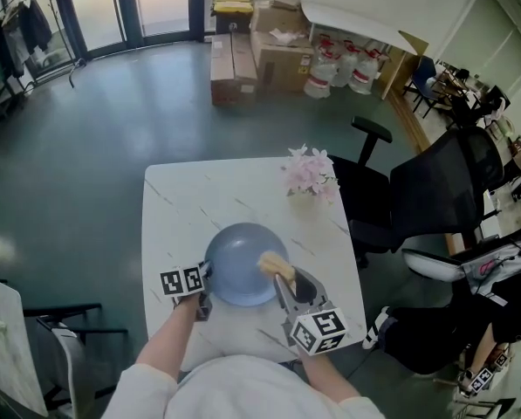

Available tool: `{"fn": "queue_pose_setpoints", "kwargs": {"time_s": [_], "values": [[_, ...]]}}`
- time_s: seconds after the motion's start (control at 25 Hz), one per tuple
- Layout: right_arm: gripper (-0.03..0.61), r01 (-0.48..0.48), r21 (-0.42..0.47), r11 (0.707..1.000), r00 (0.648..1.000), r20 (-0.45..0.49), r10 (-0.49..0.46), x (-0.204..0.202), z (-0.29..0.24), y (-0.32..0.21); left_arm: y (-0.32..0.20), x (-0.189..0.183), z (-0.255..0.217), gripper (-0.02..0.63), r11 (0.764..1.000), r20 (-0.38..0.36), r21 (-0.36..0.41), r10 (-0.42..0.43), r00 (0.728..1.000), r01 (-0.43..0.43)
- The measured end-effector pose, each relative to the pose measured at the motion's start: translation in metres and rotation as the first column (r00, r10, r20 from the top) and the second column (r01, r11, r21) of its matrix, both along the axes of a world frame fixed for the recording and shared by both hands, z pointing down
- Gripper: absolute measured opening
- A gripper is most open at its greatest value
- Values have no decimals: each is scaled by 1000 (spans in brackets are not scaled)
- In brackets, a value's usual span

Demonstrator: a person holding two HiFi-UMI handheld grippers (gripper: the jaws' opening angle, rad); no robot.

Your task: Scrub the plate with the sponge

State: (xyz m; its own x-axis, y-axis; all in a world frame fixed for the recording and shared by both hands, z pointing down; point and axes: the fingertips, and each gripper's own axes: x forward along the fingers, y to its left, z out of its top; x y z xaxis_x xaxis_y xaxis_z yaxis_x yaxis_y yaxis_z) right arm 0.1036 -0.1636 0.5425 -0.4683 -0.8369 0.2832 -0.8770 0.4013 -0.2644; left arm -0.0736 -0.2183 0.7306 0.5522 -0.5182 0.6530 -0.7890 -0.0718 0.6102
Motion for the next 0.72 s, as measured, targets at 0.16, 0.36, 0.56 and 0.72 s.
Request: {"fn": "queue_pose_setpoints", "kwargs": {"time_s": [0.16, 0.36, 0.56, 0.72], "values": [[146, 12, 8, 1000, 1000, 0, -12, -4, -5, 1, 1, 0, -13, 44, 1000, -15, 25, 3, 1000, -3], [146, 18, 27, 999, 1000, 4, -18, -5, -11, 0, 0, 1, -31, 44, 997, -58, 70, -16, 998, 20], [146, 32, 60, 998, 999, 6, -32, -8, -25, 0, 1, -3, -64, 44, 989, -120, 135, -49, 992, 65], [146, 46, 90, 995, 999, 3, -47, -12, -37, -2, 1, -7, -98, 44, 973, -151, 217, -48, 987, 81]]}}
